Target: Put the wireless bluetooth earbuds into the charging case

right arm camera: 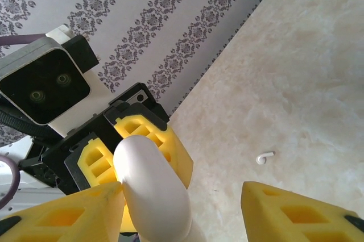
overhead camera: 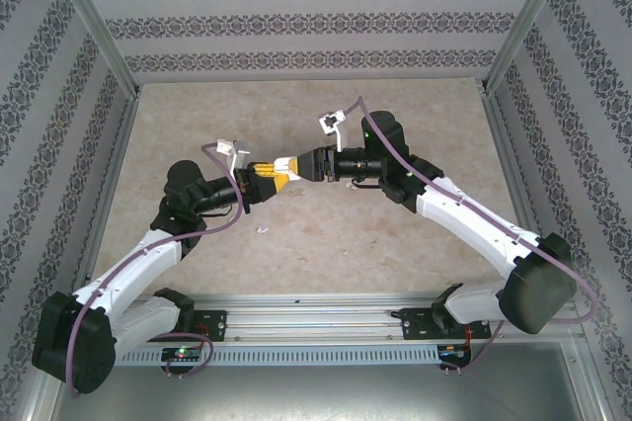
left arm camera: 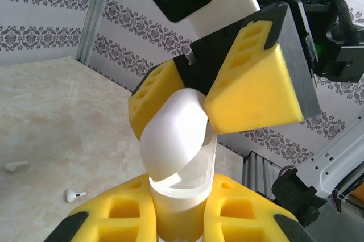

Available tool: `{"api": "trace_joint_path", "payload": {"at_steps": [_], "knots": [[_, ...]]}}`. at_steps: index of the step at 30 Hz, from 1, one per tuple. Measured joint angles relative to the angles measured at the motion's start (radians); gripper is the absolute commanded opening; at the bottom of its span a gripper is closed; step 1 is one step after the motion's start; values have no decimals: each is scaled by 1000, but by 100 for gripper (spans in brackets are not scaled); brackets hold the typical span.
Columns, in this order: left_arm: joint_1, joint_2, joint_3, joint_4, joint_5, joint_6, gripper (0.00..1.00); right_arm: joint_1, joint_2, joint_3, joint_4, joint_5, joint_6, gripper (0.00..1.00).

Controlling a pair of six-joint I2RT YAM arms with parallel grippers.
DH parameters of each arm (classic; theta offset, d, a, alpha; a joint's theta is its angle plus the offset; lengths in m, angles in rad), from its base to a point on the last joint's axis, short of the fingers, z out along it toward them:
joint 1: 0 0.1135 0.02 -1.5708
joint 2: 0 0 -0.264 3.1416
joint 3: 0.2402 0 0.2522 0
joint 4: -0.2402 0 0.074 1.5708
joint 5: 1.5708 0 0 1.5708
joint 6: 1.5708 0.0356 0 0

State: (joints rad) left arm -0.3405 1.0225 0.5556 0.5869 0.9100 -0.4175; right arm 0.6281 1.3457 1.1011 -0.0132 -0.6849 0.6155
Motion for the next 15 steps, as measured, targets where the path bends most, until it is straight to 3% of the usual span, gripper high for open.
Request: {"api": "trace_joint_path", "payload": {"at_steps": [15], "knots": [[-1, -8, -26, -16, -7, 46, 0, -24, -2, 32, -185, 124, 19, 64]]}}
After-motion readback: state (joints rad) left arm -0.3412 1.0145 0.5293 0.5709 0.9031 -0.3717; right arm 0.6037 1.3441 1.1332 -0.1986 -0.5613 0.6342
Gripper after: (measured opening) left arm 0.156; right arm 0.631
